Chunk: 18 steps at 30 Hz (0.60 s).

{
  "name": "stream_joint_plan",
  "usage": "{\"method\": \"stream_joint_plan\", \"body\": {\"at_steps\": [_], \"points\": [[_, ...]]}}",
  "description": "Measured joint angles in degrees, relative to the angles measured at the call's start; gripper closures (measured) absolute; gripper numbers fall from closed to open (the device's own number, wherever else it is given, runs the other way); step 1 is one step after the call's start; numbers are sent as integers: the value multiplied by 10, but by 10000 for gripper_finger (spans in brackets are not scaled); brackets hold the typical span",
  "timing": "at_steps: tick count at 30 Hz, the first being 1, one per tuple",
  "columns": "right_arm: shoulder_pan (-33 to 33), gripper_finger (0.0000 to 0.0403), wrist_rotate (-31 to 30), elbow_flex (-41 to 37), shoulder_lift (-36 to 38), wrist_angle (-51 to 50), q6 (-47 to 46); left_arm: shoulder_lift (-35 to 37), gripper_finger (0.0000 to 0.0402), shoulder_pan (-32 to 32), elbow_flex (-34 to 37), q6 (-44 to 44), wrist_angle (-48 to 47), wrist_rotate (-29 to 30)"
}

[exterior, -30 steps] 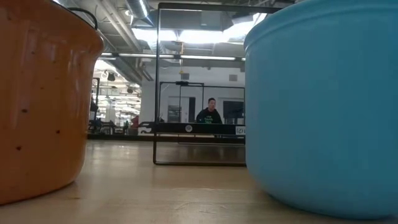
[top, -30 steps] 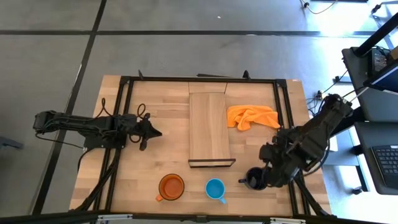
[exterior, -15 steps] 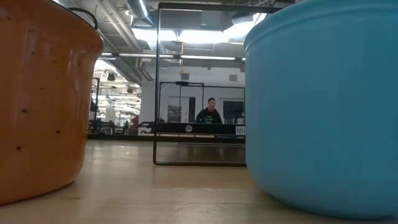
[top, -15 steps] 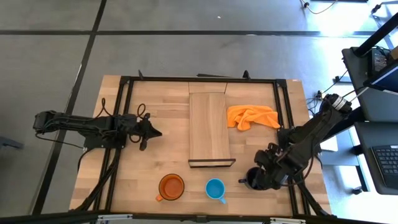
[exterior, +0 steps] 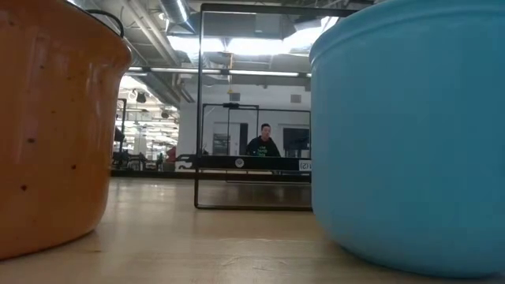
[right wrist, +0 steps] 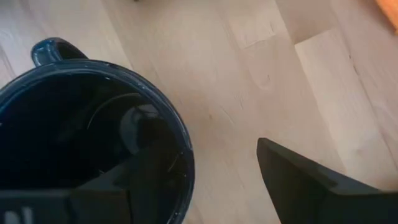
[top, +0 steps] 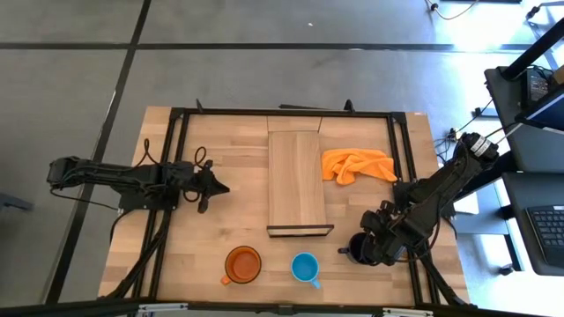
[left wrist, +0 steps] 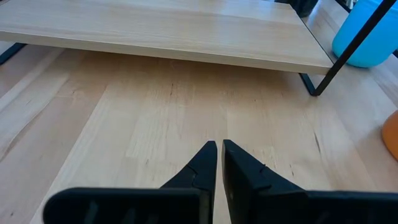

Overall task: Stack small to large cups/mugs on shelf
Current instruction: Put the dark blue mug on the shelf

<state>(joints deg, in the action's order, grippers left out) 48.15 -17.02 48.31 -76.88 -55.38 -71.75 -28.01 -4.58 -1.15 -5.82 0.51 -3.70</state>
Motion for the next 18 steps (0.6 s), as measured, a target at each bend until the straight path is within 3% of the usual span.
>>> {"method": "stream_joint_plan", "body": {"at_steps": [5,13,18], "points": [[-4,214,0,0,0,1,0,0,382,0,0,0,0,0],[-4,366,0,0,0,3,11,0,382,0,0,0,0,0],[-5,374,1,1,1,2,14,0,382,0,0,0,0,0]]}}
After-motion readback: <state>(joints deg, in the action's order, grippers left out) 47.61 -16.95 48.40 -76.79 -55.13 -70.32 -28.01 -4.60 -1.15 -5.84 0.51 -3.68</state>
